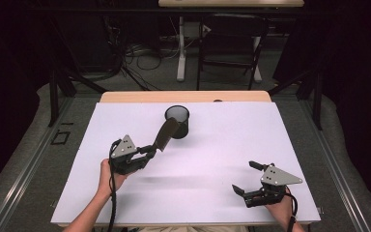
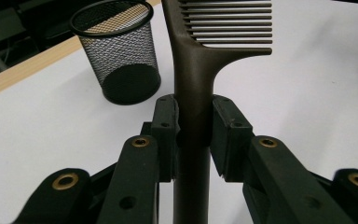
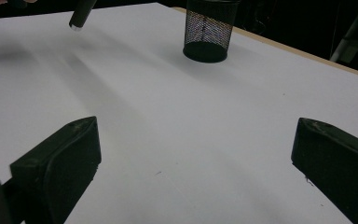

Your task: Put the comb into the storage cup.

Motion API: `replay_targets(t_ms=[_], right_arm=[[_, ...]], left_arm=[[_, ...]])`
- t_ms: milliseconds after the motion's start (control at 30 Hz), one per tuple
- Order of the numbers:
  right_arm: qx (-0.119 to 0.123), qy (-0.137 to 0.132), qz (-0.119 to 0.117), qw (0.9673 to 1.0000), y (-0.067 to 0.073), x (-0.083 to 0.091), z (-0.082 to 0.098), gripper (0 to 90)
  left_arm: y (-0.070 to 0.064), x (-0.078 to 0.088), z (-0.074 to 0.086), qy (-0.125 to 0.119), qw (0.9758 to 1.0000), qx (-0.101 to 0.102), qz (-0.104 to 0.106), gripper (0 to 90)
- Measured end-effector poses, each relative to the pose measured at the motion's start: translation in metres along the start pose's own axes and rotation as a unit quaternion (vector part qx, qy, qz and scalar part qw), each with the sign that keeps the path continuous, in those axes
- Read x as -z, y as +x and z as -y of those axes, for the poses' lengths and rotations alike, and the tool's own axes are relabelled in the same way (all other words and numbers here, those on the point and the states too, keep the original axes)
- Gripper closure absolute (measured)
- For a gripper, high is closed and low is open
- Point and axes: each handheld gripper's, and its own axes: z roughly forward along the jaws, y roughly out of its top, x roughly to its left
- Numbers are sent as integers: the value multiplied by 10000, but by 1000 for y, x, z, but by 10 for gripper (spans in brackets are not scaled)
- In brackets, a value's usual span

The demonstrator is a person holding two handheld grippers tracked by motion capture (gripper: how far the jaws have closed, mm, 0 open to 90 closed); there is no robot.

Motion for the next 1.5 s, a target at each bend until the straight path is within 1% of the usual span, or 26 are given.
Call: replay_targets(t_ms=[333, 567, 833, 1133, 1367, 1433, 1500], right_arm=[[-27, 49, -2, 10000, 0, -2, 0, 9], [-39, 48, 3, 10000, 0, -3, 1, 9], [-41, 63, 4, 10000, 0, -3, 1, 9], [-52, 64, 11, 10000, -1, -3, 1, 9], [-72, 100, -37, 9999, 1, -5, 1, 9], [-37, 96, -34, 9999, 1, -5, 0, 9], [-56, 103, -24, 9999, 1, -5, 1, 9]], left_arm=[[1, -1, -1, -155, 9997, 86, -143, 728], [3, -2, -2, -298, 9990, 162, -290, 728], [3, -2, -3, -444, 9980, 235, -383, 728], [5, -2, -3, -522, 9971, 297, -471, 728], [6, -5, -3, -606, 9959, 406, -544, 728], [6, -6, -3, -605, 9957, 427, -560, 728], [7, -8, -4, -629, 9954, 444, -573, 728]])
